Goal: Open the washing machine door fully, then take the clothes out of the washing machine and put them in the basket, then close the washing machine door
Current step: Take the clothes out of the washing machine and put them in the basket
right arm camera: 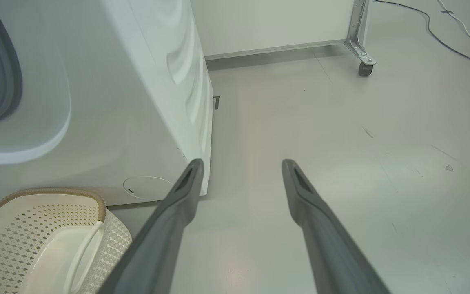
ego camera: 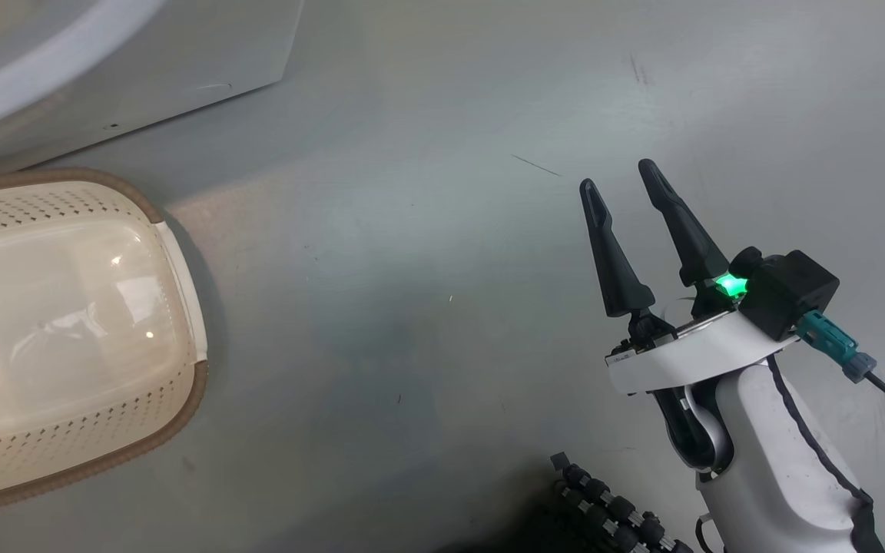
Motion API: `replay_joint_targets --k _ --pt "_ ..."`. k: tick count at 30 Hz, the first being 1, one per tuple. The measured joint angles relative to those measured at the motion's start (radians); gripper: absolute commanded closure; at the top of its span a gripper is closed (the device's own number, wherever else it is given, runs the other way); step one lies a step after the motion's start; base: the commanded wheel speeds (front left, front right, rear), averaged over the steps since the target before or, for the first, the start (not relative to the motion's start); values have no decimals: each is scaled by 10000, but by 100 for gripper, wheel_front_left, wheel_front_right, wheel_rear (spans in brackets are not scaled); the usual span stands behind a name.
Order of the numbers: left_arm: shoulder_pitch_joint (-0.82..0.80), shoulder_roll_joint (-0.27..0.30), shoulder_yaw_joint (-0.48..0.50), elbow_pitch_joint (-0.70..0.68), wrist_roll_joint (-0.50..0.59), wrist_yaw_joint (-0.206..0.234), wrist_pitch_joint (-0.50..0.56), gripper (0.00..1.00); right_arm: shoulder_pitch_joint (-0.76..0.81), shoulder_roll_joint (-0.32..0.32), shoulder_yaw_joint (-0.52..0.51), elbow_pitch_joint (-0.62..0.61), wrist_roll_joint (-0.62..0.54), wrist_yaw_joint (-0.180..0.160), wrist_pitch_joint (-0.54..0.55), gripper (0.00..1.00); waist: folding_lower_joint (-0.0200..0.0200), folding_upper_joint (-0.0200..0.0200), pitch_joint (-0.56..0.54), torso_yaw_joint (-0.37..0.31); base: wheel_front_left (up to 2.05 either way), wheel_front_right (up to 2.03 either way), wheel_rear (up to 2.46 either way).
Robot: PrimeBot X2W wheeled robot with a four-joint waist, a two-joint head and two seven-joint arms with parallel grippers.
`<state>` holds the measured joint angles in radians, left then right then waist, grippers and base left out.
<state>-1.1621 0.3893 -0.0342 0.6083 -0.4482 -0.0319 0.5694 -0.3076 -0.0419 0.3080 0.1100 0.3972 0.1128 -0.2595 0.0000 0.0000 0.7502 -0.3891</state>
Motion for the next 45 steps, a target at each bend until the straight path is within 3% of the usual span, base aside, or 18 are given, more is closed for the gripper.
replay_joint_targets --k 18,33,45 --pt "29 -255 157 320 -253 -351 -1101 100 -217 -2 -201 102 56 -17 0 0 0 0 -207 325 0 0 0" --pt "1387 -769 -65 98 -163 -629 -3359 100 -226 -12 -562 247 -497 -17 0 0 0 0 -761 886 0 0 0" --pt "2733 -1695 -360 -495 -23 -673 -5488 100 -83 -21 -834 443 -1030 -15 0 0 0 0 -1474 1511 0 0 0"
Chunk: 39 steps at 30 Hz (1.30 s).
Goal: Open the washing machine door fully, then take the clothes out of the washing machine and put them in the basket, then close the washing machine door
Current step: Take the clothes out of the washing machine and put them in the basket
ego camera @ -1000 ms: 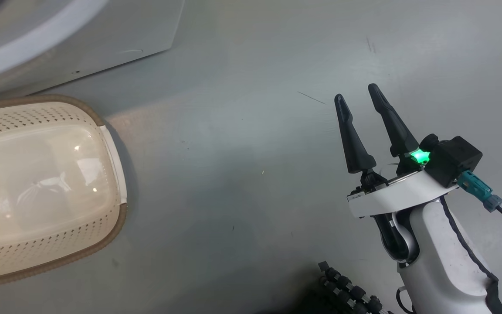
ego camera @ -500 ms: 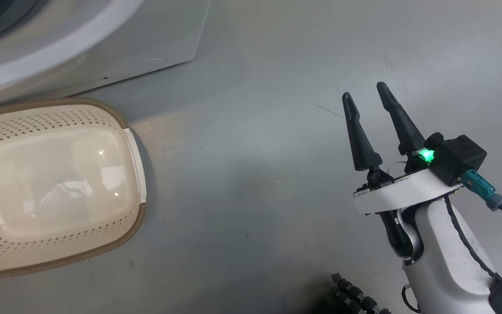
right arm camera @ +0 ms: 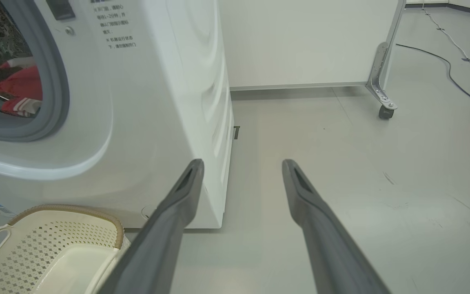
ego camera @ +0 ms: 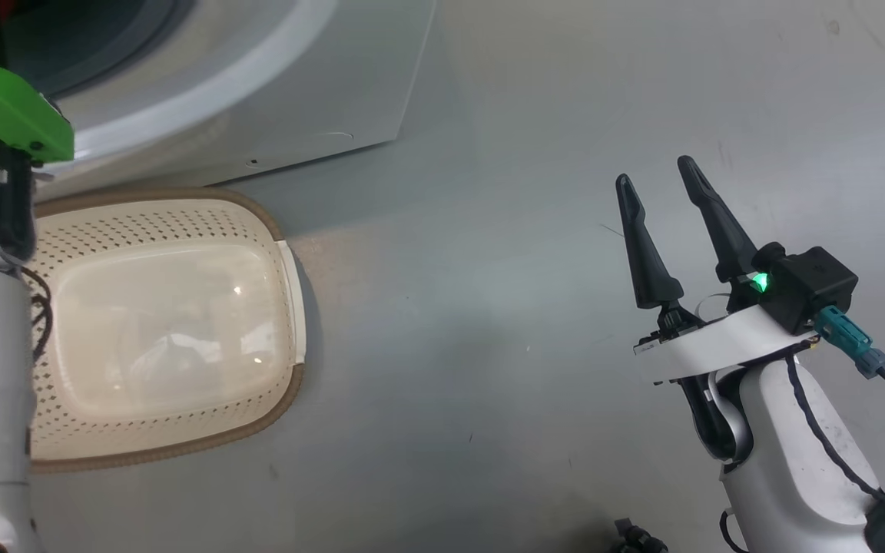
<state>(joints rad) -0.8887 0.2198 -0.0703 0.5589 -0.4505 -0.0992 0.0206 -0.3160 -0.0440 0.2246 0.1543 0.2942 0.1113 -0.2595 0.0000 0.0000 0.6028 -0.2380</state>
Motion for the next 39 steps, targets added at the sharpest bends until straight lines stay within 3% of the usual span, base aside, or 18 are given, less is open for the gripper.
replay_joint_targets --k 18,39 --pt "2327 -861 -430 -719 529 150 -2420 100 1134 -48 -249 441 -422 6 0 0 0 0 -1795 833 0 0 0" --pt "4588 -1104 -571 -2984 1172 832 -2685 100 2458 -44 -263 629 -568 8 0 0 -1 0 -4073 1511 0 0 0"
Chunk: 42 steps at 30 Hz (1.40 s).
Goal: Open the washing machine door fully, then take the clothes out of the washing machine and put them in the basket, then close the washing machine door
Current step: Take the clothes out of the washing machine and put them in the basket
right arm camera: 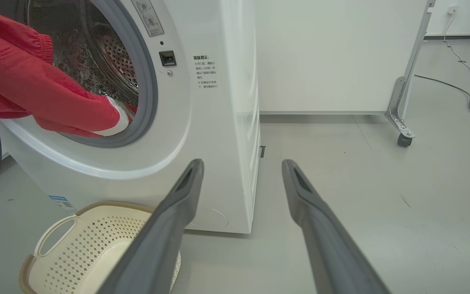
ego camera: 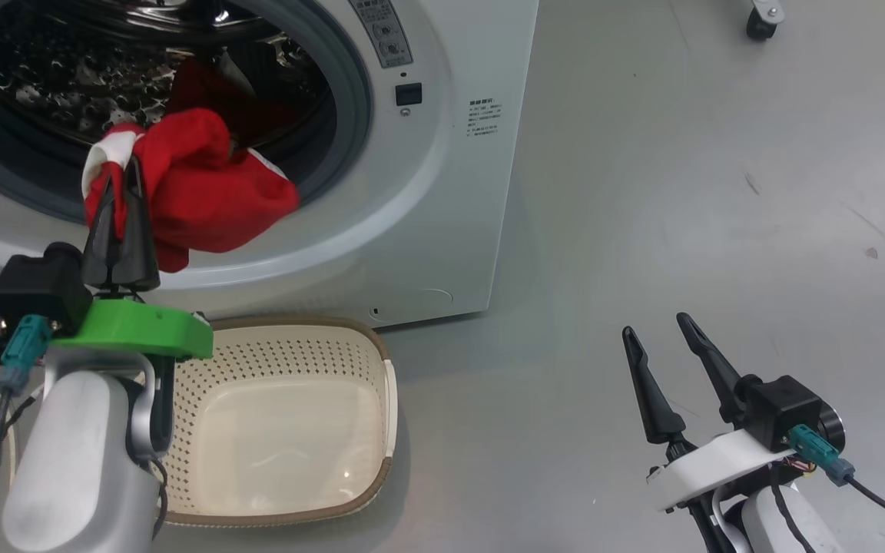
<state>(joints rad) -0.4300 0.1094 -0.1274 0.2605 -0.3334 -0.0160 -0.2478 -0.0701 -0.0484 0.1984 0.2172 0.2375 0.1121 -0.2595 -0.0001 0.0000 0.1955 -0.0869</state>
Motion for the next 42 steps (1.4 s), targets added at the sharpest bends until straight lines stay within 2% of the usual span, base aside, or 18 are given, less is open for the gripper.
replay_joint_targets --k 10,21,31,42 --pt "1373 -77 -184 -736 81 297 23 100 392 10 -23 -63 -15 0 0 0 0 0 -523 212 0 0 0" --pt "2496 -240 -385 -1074 6 518 318 100 405 12 -6 -192 -27 0 0 0 0 0 -558 250 0 0 0" --pt "3033 -351 -604 -1118 -104 648 506 100 437 13 -4 -481 -29 0 0 0 0 0 -160 249 0 0 0" --pt "3068 -454 -575 -226 -437 731 708 100 292 15 100 -830 -42 8 0 0 0 0 682 159 0 0 0"
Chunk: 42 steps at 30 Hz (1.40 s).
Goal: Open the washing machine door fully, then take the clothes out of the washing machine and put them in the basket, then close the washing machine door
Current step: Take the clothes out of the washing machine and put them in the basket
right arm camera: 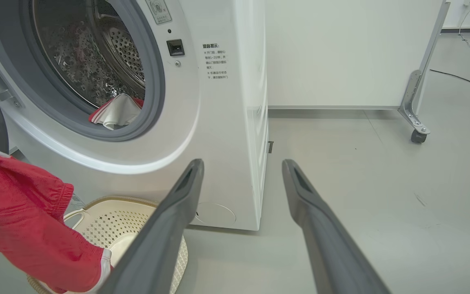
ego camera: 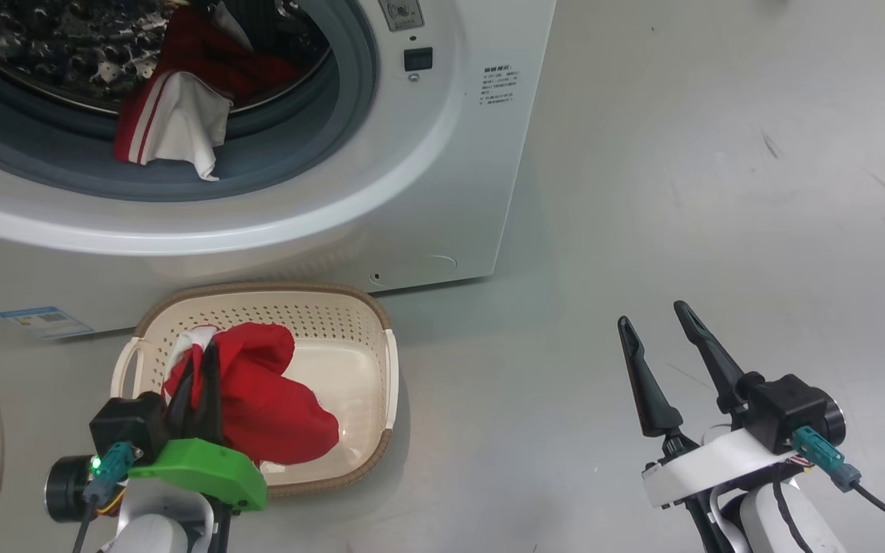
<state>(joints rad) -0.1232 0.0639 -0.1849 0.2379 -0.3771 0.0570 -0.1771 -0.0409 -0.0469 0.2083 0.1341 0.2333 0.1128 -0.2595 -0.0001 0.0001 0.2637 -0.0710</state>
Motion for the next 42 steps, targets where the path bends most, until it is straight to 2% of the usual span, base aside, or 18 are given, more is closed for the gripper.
replay_joint_targets --k 15,29,30,31,32,33,42 --pt "-1474 -27 33 2387 -178 -21 662 100 -1044 -4 374 -366 -58 35 0 0 1 0 1707 -422 0 0 0" --pt "-3422 180 213 4426 -583 -535 1797 100 -1879 -8 600 -447 -36 88 0 0 1 0 3093 -953 0 0 0" --pt "-3516 182 247 4589 -671 -535 1893 85 -1938 -8 612 -441 -35 88 0 0 1 0 3166 -987 0 0 0" --pt "-3594 184 295 4744 -752 -535 1994 54 -2000 -10 627 -439 -13 90 0 0 1 0 3232 -1020 0 0 0" --pt "-3650 190 360 4899 -815 -535 2036 35 -2063 -10 654 -431 19 90 0 0 1 0 3290 -1057 0 0 0" --pt "-3702 211 428 5058 -842 -535 2046 0 -2121 -6 685 -407 48 90 0 0 1 0 3336 -1103 0 0 0" --pt "-4150 328 568 5843 -880 -533 1885 0 -2232 -12 732 -234 249 90 0 0 1 0 3459 -1403 0 0 0"
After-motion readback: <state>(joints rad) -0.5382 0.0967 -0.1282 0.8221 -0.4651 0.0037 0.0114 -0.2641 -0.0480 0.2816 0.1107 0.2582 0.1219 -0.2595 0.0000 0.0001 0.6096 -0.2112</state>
